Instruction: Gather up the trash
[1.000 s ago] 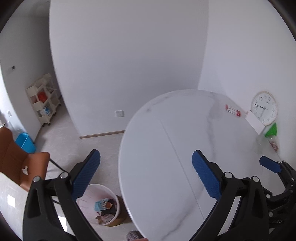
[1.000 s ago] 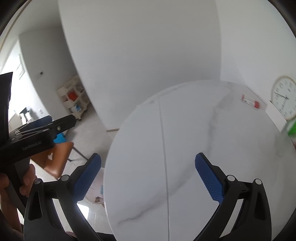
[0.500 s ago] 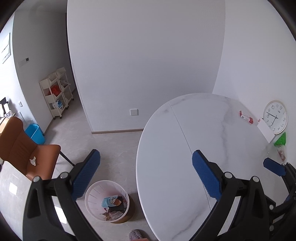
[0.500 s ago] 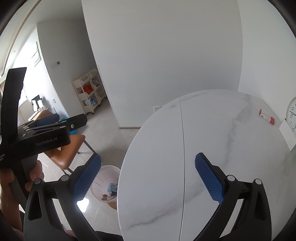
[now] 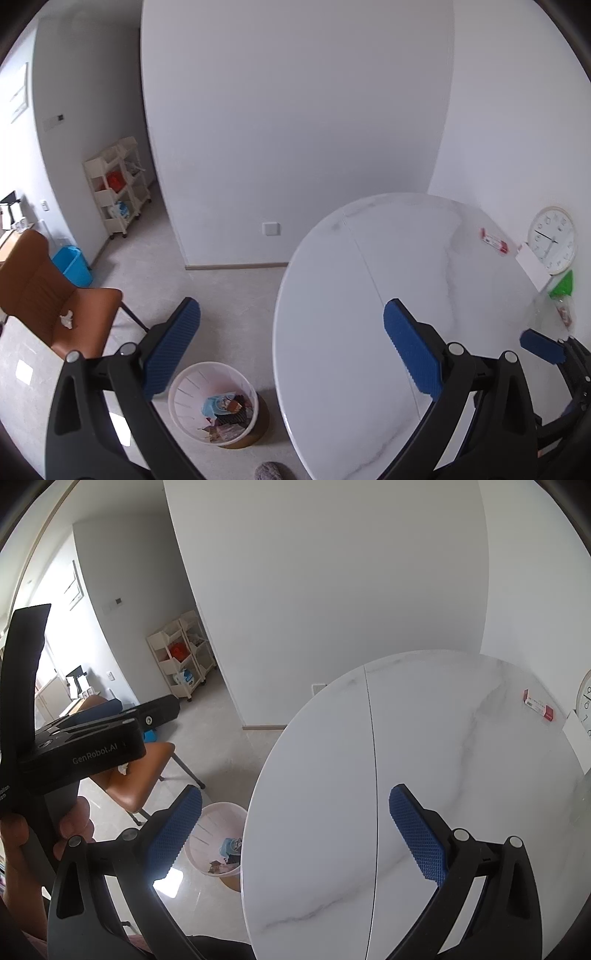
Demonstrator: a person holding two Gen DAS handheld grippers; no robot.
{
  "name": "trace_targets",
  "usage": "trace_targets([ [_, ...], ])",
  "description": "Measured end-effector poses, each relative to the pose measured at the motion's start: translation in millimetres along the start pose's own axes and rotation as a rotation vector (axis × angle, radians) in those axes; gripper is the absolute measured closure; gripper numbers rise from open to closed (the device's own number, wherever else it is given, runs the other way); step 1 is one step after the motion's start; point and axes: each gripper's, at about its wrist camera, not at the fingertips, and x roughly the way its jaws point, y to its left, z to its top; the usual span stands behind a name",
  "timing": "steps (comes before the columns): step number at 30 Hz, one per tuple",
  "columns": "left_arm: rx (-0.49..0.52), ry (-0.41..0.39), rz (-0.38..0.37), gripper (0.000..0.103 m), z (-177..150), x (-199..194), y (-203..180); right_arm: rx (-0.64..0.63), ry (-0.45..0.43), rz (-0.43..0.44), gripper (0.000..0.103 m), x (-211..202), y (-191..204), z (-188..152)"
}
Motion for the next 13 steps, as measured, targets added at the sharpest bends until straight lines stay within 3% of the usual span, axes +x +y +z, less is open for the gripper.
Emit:
trace_targets([
  [13, -0.046, 0.06, -0.008, 0.008, 0, 10, 6, -0.011, 0.006, 0.011, 0.002, 1, 2, -1],
])
